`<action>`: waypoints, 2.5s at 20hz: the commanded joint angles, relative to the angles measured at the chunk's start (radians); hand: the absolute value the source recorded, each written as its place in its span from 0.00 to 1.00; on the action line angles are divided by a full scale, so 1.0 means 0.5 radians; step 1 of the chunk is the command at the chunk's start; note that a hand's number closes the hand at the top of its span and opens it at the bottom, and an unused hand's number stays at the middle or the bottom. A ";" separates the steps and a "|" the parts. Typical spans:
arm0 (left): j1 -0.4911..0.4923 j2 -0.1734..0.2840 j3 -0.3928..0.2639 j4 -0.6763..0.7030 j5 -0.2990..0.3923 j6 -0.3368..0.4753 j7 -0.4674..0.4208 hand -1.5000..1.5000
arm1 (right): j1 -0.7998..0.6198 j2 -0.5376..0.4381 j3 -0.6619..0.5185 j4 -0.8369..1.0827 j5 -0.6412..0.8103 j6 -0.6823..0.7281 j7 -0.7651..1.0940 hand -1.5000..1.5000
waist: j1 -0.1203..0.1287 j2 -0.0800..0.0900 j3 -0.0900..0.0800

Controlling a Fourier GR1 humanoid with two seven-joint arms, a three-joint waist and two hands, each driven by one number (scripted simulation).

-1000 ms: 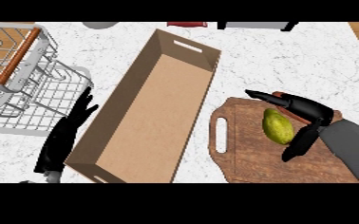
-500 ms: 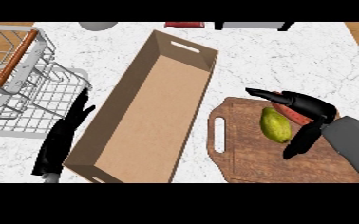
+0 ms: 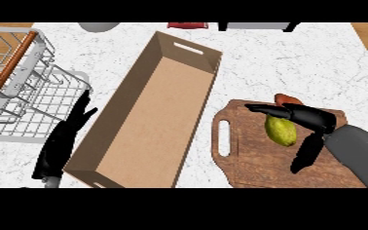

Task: Pick the pear from the cutting board and place it in the cardboard box

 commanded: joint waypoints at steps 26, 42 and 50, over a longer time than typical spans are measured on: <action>-0.025 0.238 0.316 0.268 -0.017 0.134 0.029 0.50 | -0.459 -0.054 -0.175 0.101 0.656 -1.299 0.808 1.00 | -0.115 -0.037 -0.018; 0.005 0.218 0.271 0.270 -0.030 0.186 0.003 0.50 | -0.675 0.182 -0.289 -0.889 0.351 -1.049 1.379 1.00 | -0.099 -0.029 -0.016; -0.035 0.259 0.268 0.246 0.010 0.117 -0.004 0.50 | -0.846 0.631 -0.213 -0.905 0.336 -1.106 1.961 1.00 | -0.029 -0.012 -0.015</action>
